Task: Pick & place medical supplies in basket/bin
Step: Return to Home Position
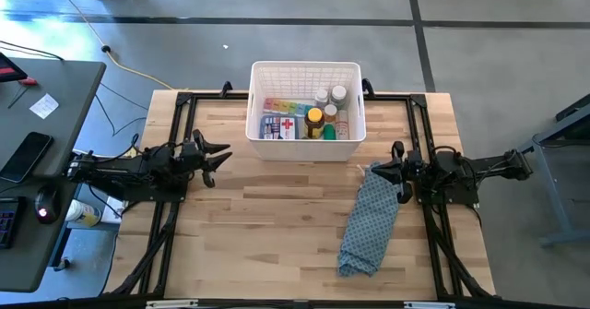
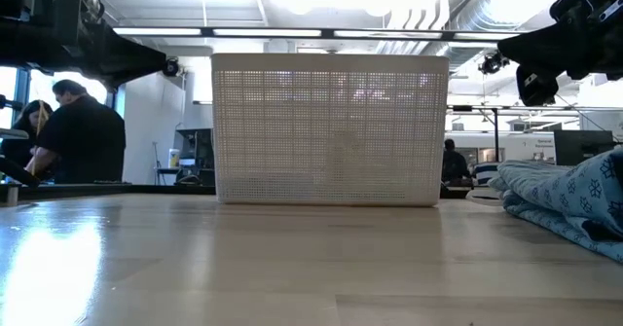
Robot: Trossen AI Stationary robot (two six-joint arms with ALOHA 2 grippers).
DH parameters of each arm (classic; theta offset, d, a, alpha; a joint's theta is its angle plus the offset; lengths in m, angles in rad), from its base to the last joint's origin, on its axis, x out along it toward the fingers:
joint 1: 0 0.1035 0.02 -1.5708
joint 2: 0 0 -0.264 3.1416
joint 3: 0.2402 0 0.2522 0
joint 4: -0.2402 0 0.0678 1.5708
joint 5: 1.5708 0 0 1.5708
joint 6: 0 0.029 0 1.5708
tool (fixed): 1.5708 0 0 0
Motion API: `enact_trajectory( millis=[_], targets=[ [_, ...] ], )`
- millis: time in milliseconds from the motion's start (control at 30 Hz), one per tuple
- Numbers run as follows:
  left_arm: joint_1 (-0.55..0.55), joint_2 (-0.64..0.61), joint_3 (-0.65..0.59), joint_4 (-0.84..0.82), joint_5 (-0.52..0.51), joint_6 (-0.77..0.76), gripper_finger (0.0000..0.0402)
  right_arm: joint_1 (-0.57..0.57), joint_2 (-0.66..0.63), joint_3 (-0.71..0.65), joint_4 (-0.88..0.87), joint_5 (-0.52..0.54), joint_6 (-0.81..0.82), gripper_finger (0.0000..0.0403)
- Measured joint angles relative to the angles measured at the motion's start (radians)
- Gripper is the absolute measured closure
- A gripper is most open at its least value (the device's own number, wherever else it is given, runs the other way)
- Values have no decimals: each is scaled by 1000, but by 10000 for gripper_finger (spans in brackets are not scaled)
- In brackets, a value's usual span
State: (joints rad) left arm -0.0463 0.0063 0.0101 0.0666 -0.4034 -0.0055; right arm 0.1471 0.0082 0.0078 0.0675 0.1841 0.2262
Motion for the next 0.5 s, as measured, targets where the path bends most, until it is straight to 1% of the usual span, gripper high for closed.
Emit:
enact_trajectory(
  millis=[500],
  targets=[
    [0,0,0,0,0,0,252,0,0,0,0,0,0,399]
  ],
)
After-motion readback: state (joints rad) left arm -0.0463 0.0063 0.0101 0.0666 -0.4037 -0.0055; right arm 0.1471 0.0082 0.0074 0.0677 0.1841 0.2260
